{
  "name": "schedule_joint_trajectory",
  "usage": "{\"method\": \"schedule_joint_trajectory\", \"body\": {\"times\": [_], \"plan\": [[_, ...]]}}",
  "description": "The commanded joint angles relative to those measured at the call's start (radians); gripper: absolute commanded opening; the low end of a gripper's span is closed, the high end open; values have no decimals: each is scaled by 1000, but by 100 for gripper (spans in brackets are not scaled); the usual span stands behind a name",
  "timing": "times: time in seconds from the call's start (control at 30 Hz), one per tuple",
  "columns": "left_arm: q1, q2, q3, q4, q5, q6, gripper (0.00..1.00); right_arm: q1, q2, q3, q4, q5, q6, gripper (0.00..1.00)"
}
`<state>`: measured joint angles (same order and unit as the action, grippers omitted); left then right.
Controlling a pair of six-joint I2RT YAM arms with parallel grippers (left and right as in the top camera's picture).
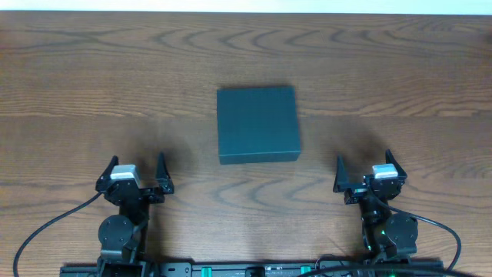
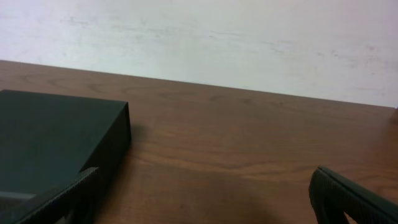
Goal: Pack container
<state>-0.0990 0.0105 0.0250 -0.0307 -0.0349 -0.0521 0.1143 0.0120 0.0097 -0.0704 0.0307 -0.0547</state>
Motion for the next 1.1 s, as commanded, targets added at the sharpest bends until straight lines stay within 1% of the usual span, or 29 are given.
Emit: {"method": "schedule_joint_trajectory", "body": {"times": [0.0, 0.2, 0.4, 0.47, 1.07], "plan": [[5, -9, -21, -40, 79, -8, 98, -9, -7, -4, -2, 3, 16, 99], [5, -9, -21, -40, 85, -3, 98, -9, -7, -4, -2, 3, 16, 99], [5, -9, -21, -33, 156, 126, 98, -9, -7, -4, -2, 3, 16, 99], [5, -9, -21, -32, 166, 151, 98, -9, -7, -4, -2, 3, 16, 99], [5, -6, -21, -31, 162, 145, 98, -9, -7, -4, -2, 3, 16, 99]]}}
